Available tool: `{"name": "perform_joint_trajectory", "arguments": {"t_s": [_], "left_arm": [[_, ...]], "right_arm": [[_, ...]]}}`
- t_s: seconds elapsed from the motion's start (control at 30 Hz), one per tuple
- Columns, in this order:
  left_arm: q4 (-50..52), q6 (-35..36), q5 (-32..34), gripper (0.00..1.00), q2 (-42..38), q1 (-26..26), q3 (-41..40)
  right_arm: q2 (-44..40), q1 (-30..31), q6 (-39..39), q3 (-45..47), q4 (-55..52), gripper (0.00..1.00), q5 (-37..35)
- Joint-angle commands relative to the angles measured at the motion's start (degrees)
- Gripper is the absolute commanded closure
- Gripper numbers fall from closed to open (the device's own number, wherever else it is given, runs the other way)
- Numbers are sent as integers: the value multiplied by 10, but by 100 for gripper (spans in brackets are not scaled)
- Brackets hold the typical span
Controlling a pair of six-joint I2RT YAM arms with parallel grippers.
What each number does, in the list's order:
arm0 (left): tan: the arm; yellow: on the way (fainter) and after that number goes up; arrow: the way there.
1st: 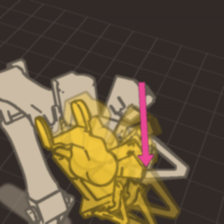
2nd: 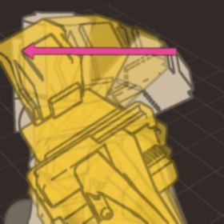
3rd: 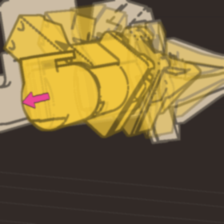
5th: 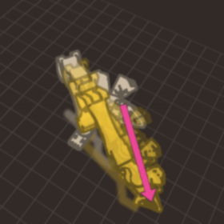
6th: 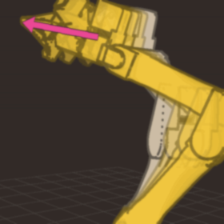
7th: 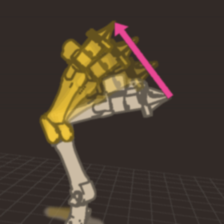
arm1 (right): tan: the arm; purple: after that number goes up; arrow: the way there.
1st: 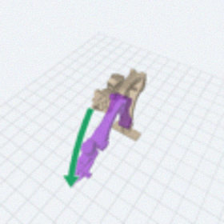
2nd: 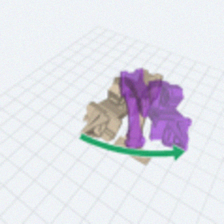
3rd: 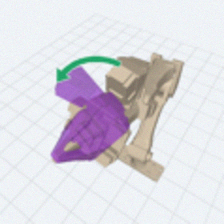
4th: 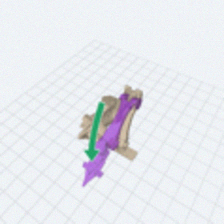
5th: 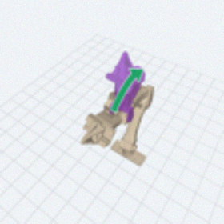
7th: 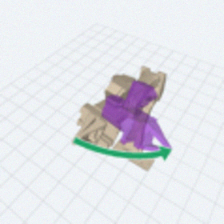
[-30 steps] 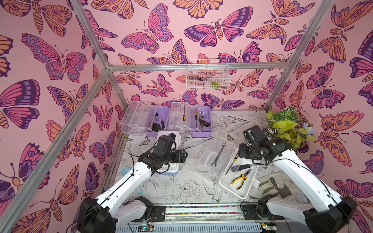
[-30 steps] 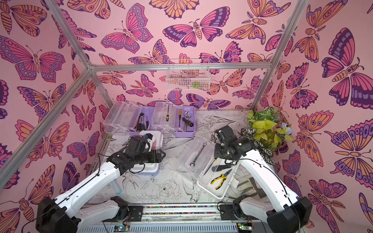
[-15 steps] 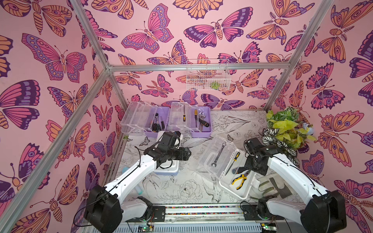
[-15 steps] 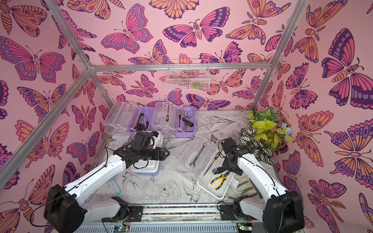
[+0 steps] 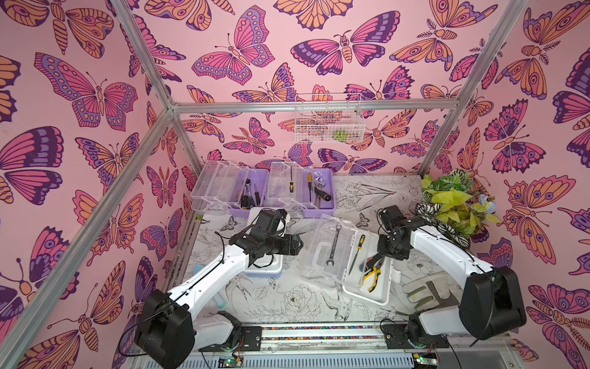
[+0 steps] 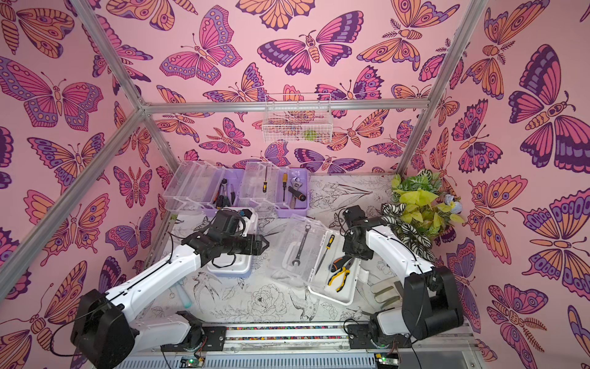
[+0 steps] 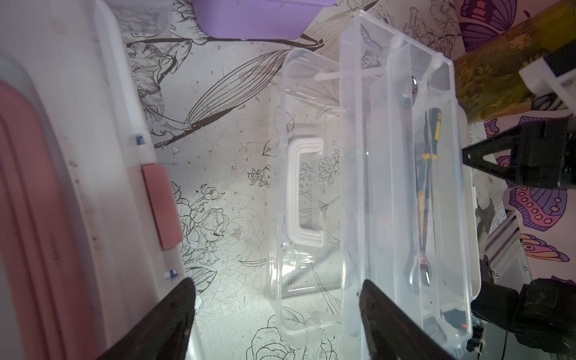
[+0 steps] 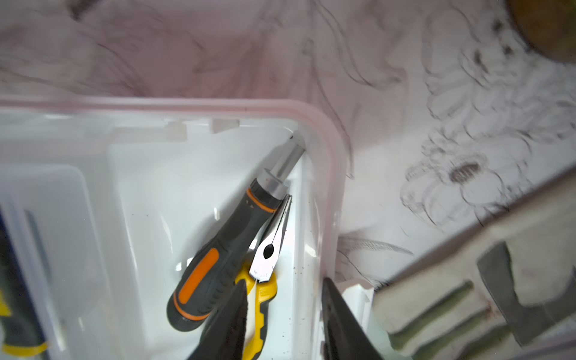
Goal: Close toolboxes
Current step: Move the toolbox to the center of the board.
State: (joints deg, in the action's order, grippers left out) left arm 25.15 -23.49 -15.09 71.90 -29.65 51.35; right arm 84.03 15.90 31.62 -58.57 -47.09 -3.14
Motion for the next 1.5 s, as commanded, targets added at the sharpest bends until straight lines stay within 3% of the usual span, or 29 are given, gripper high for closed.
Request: {"name": "perform_joint_trajectory", "arguments": {"t_s": [0.0,0.17,0.47,0.87,1.07,1.13,1.23,1.3,1.37,1.47], "left_arm": [[-2,-11,1,18,-9,3,-17],[-2,-23,9,22,-2,3,-19],[-1,-42,31,45,35,-18,-16],[-44,-81,24,57,100,-95,30],[-69,-101,38,59,133,-141,56],[-68,-101,54,54,128,-143,57],[-32,-88,103,27,101,-137,52],[3,-78,124,16,82,-127,48],[25,-72,130,11,61,-113,33],[32,-80,127,14,22,-92,-3]], "right_arm": [[43,7,-72,-28,80,60,121],[50,-17,-61,-74,47,60,110],[30,-30,-57,-67,24,59,118],[20,-70,-62,-33,30,61,148],[27,-93,-73,-37,19,61,167],[28,-94,-75,-37,18,60,167],[25,-93,-80,-37,13,58,160],[21,-93,-82,-40,7,56,151],[18,-96,-83,-41,4,56,154],[16,-99,-83,-44,4,56,168]]}}
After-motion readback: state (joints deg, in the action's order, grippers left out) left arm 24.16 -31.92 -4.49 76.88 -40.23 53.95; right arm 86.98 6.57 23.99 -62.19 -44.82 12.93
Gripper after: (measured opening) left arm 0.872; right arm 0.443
